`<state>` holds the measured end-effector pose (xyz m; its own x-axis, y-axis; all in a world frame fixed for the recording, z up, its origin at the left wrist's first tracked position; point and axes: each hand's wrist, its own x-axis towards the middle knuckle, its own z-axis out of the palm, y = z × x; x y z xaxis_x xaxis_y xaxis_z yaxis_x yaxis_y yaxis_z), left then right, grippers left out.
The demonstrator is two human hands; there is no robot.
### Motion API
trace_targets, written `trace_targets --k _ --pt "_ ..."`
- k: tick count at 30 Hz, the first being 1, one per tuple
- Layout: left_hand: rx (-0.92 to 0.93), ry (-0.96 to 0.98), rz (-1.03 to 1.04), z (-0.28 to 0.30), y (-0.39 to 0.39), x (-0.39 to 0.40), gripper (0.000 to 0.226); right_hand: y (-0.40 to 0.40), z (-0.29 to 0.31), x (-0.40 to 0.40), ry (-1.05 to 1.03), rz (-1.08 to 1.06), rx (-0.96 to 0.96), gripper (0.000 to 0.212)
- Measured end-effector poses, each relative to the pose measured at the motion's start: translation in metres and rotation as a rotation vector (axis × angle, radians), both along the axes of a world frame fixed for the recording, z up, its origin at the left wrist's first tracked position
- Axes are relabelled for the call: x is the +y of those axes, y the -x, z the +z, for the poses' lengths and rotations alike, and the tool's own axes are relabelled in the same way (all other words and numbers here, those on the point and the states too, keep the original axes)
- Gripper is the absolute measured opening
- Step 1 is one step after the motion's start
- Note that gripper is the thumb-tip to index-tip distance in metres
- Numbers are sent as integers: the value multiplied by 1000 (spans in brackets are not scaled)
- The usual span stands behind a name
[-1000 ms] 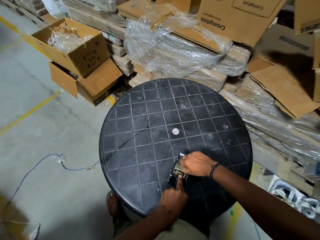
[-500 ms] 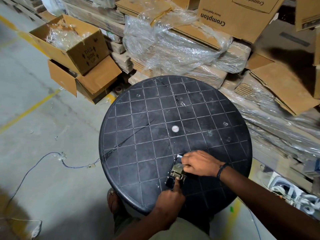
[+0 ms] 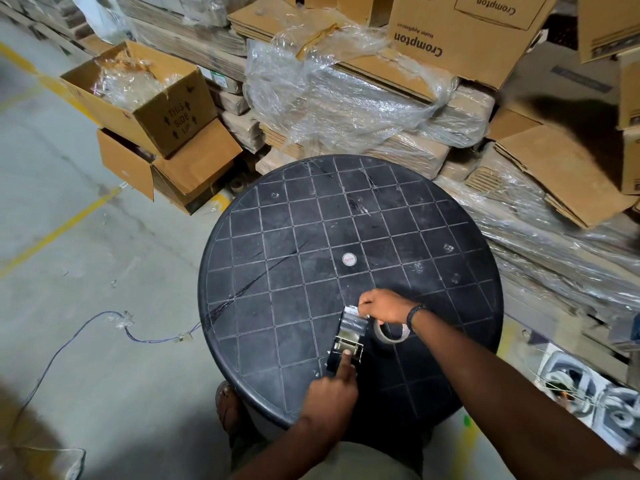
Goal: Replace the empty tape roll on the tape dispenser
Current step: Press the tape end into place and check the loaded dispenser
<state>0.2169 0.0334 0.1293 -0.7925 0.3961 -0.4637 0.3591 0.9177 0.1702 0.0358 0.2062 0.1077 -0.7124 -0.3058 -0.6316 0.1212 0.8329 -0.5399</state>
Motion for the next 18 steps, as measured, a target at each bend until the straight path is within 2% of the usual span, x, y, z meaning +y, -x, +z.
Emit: trace_targets --k 2,7,14,18 --pt "-71 -46 80 9 4 0 73 1 -10 -5 43 -139 -131 9" --pt "-39 -91 304 22 14 3 100 1 -14 -10 161 -371 -301 6" --pt "-137 -34 329 27 33 12 112 -3 -22 -14 216 -487 -217 7" --pt "37 -11 247 25 33 17 94 -5 -31 -16 202 -513 -149 14"
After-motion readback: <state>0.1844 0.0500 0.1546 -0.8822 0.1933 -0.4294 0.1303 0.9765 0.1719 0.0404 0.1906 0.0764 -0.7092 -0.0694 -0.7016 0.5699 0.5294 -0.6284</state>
